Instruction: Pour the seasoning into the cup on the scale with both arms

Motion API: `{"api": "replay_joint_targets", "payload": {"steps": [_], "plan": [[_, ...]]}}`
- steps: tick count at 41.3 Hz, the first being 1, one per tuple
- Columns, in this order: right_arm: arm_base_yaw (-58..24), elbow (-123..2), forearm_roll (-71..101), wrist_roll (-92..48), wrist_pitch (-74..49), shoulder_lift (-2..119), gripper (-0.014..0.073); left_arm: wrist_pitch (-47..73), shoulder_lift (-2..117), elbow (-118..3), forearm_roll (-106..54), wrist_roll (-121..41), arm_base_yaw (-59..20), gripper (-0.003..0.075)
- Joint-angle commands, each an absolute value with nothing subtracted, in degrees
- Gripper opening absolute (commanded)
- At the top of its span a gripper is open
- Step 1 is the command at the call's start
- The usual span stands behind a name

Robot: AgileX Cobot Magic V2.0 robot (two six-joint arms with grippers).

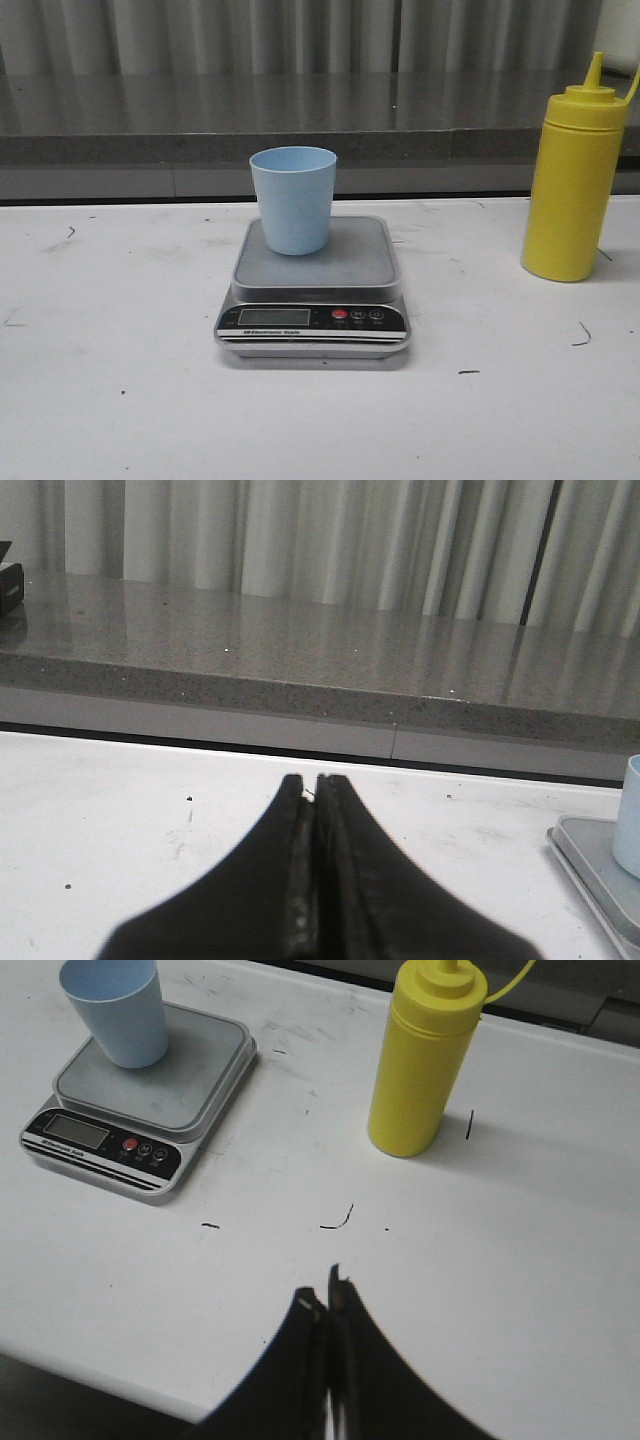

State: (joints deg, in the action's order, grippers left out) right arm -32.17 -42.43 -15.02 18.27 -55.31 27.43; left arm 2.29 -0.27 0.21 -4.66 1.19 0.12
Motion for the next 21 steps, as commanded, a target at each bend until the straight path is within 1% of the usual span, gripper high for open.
{"api": "replay_joint_targets", "payload": {"steps": [1,17,21], "plan": [[-32.19,-44.31,-16.50,17.64,-52.15,27.89,-0.0067,-1.98,-1.25,1.63,-5.15,1.36,0.15,-0.0020],[-31.71,-44.24,-18.04,17.64,-52.81,26.81,-0.0067,-1.98,-1.25,1.63,-5.15,1.36,0.15,-0.0020],[-29.57,-42.47,-15.69,16.39,-49.47,24.78,-0.0062,-1.98,-1.25,1.63,-5.15,1.36,0.15,-0.0020]]}}
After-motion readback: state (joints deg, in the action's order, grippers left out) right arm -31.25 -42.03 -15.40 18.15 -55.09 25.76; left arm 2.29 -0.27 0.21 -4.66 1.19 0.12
